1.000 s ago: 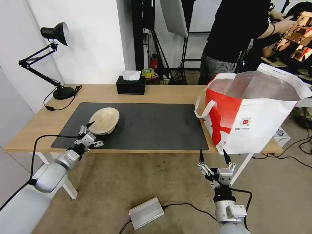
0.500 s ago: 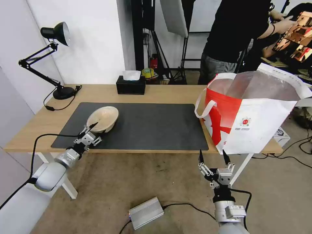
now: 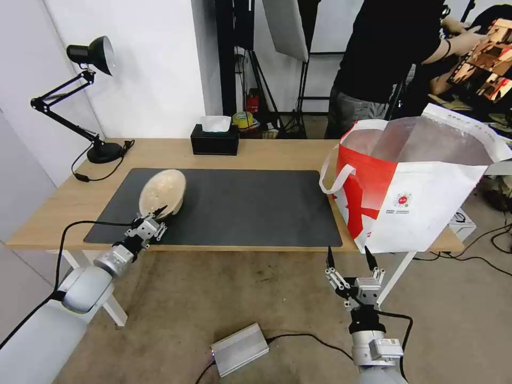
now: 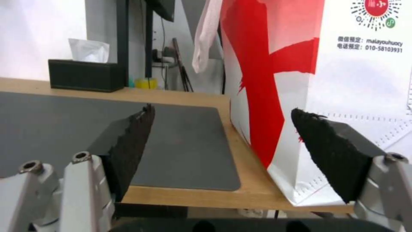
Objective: Pick up the trash from the table and place it into the takeout bag.
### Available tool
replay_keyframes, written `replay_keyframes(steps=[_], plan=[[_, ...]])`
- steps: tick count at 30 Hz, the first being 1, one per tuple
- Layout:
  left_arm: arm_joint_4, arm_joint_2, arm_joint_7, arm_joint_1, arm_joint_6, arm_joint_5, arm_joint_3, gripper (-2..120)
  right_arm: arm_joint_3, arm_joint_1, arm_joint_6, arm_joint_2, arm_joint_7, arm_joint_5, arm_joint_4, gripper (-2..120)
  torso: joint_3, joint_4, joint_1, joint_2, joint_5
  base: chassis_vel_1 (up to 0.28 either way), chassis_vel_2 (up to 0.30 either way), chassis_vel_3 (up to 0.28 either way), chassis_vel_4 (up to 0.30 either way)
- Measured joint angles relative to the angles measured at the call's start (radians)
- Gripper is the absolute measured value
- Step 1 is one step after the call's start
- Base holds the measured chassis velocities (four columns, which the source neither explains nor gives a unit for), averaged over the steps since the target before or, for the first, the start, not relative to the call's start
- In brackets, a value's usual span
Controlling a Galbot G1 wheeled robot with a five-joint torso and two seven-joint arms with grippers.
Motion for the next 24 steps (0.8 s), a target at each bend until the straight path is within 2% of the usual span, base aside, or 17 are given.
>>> replay_keyframes(steps=[3,16,24], plan=[[0.000,0.001,0.001,0.000,0.000,-0.001,-0.003,1,0.000,0.000,0.000,0.000,0.000,0.000,-0.001,82,0.000,-0.0001,0.000,0.000,0.0000,0.000,0.000,0.000,0.000],[-0.017,0.004,0.007,0.008,-0.002,-0.002,-0.014,1,0.002,0.000,0.001,0.000,0.002,0.000,-0.003,80,0.000,-0.0001,0.000,0.000,-0.0001,0.000,0.000,0.000,0.000],[-0.076,0.033,0.029,0.013,-0.020,-0.009,-0.046,1,0.002,0.004,0.001,0.001,0.002,0.000,0.003,79,0.000,0.0000,0.000,0.000,-0.0001,0.000,0.000,0.000,0.000]])
